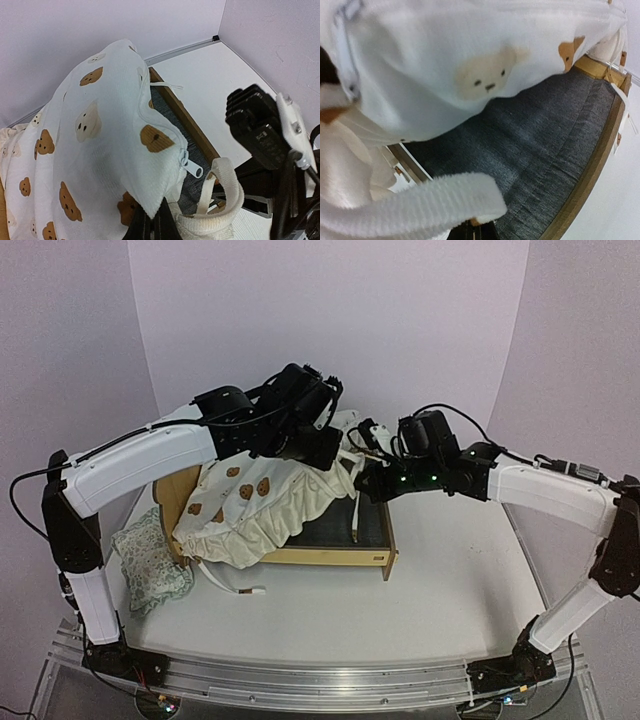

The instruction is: Set up the pet bed

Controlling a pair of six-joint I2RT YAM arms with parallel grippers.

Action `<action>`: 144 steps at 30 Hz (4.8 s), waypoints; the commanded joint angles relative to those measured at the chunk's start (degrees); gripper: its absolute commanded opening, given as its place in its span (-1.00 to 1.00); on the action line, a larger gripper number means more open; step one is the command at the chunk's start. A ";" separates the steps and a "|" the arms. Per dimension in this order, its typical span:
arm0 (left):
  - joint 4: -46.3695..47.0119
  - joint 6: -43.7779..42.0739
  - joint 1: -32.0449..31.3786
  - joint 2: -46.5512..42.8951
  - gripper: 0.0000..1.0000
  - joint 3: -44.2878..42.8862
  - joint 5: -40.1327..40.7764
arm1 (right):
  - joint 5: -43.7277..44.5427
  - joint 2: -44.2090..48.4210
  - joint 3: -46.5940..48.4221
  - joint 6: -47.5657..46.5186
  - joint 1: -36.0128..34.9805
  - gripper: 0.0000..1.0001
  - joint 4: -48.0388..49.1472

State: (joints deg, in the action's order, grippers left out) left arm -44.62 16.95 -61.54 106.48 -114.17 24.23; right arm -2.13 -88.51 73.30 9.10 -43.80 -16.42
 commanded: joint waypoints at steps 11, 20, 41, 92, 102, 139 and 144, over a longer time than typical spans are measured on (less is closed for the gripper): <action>3.56 0.33 0.02 -0.83 -1.00 -0.71 -0.22 | -0.13 2.82 -5.16 5.15 -0.24 -1.00 -1.61; 4.12 0.07 0.01 -0.50 -1.00 -0.72 -0.50 | -4.69 4.11 0.51 9.23 -0.26 -1.00 -4.30; 4.35 0.30 0.01 -1.19 -1.00 1.18 -1.02 | -4.80 0.74 -2.18 13.79 -0.24 -1.00 -5.94; 4.65 0.36 0.82 -2.08 -1.00 3.19 1.30 | 2.52 -8.90 0.32 11.78 -4.70 -1.00 -2.21; 4.86 0.21 0.81 0.45 -1.00 1.54 -1.63 | 12.53 -4.08 -7.84 8.95 -4.60 -1.00 -2.46; 6.38 0.10 0.81 0.99 -1.00 4.19 -2.98 | 24.20 2.48 -37.42 27.20 -19.78 0.15 33.74; 5.80 0.24 0.80 0.56 -1.00 4.56 -2.89 | 32.00 -5.87 -36.33 27.08 -20.17 0.15 40.47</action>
State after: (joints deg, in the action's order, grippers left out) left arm -40.86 16.95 -60.82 108.81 -109.77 21.01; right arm 19.83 -90.08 36.34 34.23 -63.68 14.26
